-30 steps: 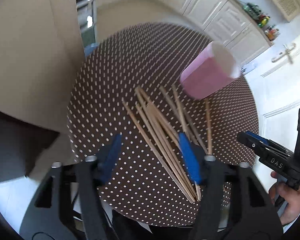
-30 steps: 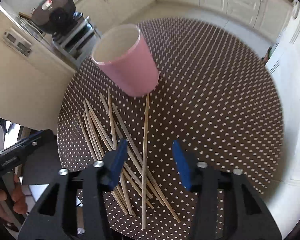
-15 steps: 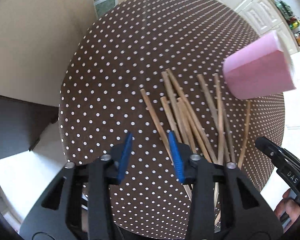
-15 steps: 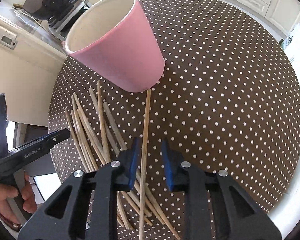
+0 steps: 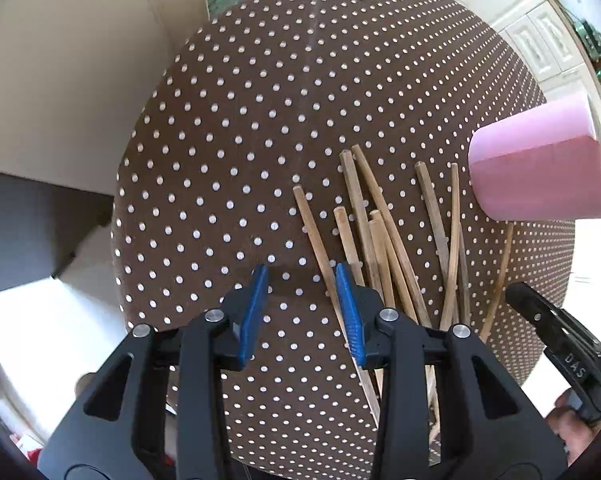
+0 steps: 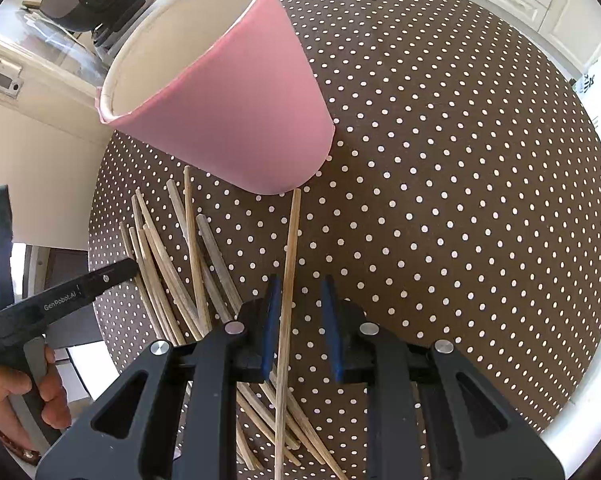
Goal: Organize utensils
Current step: 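Lower the left gripper onto a wooden stick and close while the right gripper grasps another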
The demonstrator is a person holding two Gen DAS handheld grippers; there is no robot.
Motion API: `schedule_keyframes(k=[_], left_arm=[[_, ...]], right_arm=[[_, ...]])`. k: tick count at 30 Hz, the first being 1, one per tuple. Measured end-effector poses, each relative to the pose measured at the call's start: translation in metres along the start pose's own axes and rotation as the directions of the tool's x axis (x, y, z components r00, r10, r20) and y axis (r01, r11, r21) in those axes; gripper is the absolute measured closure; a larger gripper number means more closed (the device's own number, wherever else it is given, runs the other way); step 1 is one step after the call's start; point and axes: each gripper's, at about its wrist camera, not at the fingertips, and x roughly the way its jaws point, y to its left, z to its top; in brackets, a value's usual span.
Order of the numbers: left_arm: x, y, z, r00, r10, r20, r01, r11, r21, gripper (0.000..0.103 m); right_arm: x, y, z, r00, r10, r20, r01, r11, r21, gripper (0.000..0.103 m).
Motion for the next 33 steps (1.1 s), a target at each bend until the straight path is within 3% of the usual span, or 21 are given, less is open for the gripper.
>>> schedule_keyframes(k=[6, 9, 12, 15, 17, 18, 21, 28, 33], left_arm=[[0.003, -0.025, 0.002, 0.992, 0.125, 0.016, -0.126, 0.988, 0.087, 0.067], [0.004, -0.026, 0.004, 0.993, 0.116, 0.031, -0.119, 0.987, 0.111, 0.074], [0.002, -0.023, 0.003, 0.996, 0.083, 0.031, -0.086, 0.99, 0.114, 0.089], [-0.003, -0.017, -0.001, 0.998, 0.051, 0.033, -0.054, 0.993, 0.106, 0.09], [0.005, -0.004, -0.003, 0.999, 0.019, 0.037, -0.023, 0.995, 0.097, 0.093], [0.007, 0.0, -0.005, 0.999, -0.008, 0.036, 0.005, 0.996, 0.091, 0.095], [-0.007, 0.016, -0.015, 0.997, -0.061, 0.041, 0.057, 0.994, 0.095, 0.097], [-0.034, 0.013, -0.026, 0.989, -0.126, 0.083, 0.112, 0.982, 0.149, 0.097], [-0.084, 0.02, -0.034, 0.966, -0.221, 0.135, 0.195, 0.964, 0.183, 0.097]], right_arm=[[0.012, 0.002, 0.007, 1.0, -0.017, -0.013, 0.017, 1.0, -0.004, 0.084], [0.02, 0.006, 0.01, 1.0, -0.02, -0.02, 0.02, 1.0, -0.01, 0.084], [0.027, 0.013, 0.012, 0.999, -0.043, -0.022, 0.042, 0.999, -0.03, 0.084], [0.032, 0.019, 0.014, 0.998, -0.063, -0.015, 0.062, 0.996, -0.061, 0.085], [0.035, 0.023, 0.013, 0.996, -0.084, -0.001, 0.083, 0.993, -0.079, 0.095], [0.036, 0.025, 0.012, 0.996, -0.09, 0.005, 0.09, 0.992, -0.085, 0.095], [0.038, 0.024, 0.009, 0.998, -0.063, 0.009, 0.063, 0.996, -0.068, 0.098], [0.019, 0.011, -0.002, 0.998, 0.026, 0.057, -0.025, 0.999, -0.023, 0.099], [-0.019, 0.011, -0.011, 0.987, 0.087, 0.138, -0.086, 0.996, -0.015, 0.099]])
